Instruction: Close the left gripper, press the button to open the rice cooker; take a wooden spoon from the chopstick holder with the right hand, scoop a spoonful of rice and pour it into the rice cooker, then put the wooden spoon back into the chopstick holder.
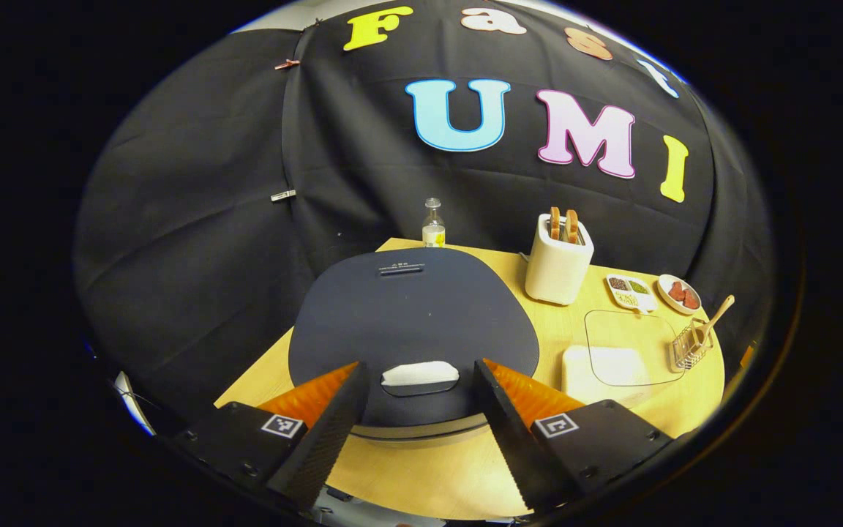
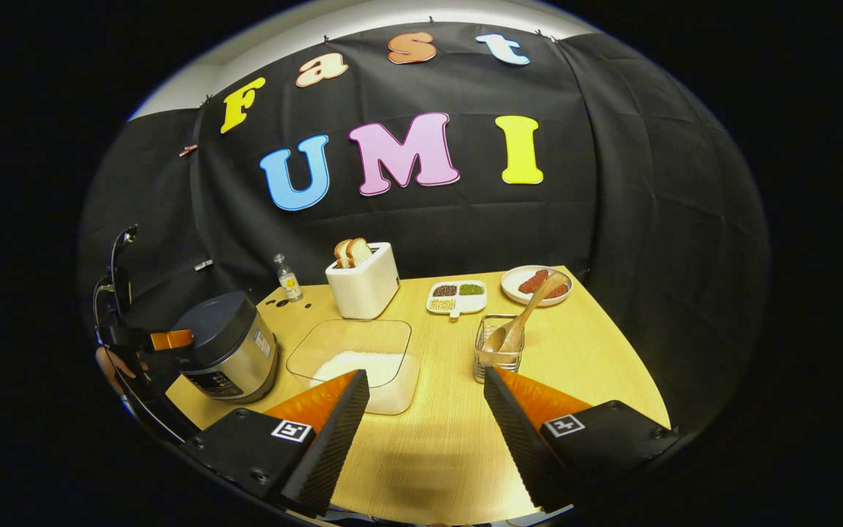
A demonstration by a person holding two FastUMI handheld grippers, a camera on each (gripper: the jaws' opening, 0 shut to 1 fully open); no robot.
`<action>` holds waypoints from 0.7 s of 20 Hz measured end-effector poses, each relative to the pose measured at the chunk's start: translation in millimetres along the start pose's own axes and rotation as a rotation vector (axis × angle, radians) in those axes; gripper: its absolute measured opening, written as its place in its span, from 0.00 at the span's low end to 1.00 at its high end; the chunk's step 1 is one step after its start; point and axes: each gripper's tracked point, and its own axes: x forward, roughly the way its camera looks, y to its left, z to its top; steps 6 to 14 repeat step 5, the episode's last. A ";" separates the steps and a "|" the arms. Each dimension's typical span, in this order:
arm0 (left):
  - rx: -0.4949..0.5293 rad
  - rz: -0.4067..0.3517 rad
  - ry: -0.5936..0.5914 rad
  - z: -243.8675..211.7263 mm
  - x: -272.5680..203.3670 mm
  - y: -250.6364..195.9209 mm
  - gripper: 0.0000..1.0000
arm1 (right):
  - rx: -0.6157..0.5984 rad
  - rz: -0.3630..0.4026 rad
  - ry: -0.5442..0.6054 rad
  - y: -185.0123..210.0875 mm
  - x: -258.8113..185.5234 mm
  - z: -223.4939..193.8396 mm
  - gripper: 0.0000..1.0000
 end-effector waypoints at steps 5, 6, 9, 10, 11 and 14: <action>0.075 -0.063 -0.168 41.6 -23.2 -32.5 0.95 | -0.007 -0.048 -0.107 -0.2 -0.4 43.1 0.99; 0.075 -0.063 -0.168 41.6 -23.2 -32.5 0.95 | -0.007 -0.048 -0.107 -0.2 -0.4 43.1 0.99; 0.075 -0.063 -0.168 41.6 -23.2 -32.5 0.95 | -0.007 -0.048 -0.107 -0.2 -0.4 43.1 0.99; 0.075 -0.063 -0.168 41.6 -23.2 -32.5 0.95 | -0.007 -0.048 -0.107 -0.2 -0.4 43.1 0.99; 0.075 -0.063 -0.168 41.6 -23.2 -32.5 0.95 | -0.007 -0.048 -0.107 -0.2 -0.4 43.1 0.99; 0.075 -0.063 -0.168 41.6 -23.2 -32.5 0.95 | -0.007 -0.048 -0.107 -0.2 -0.4 43.1 0.99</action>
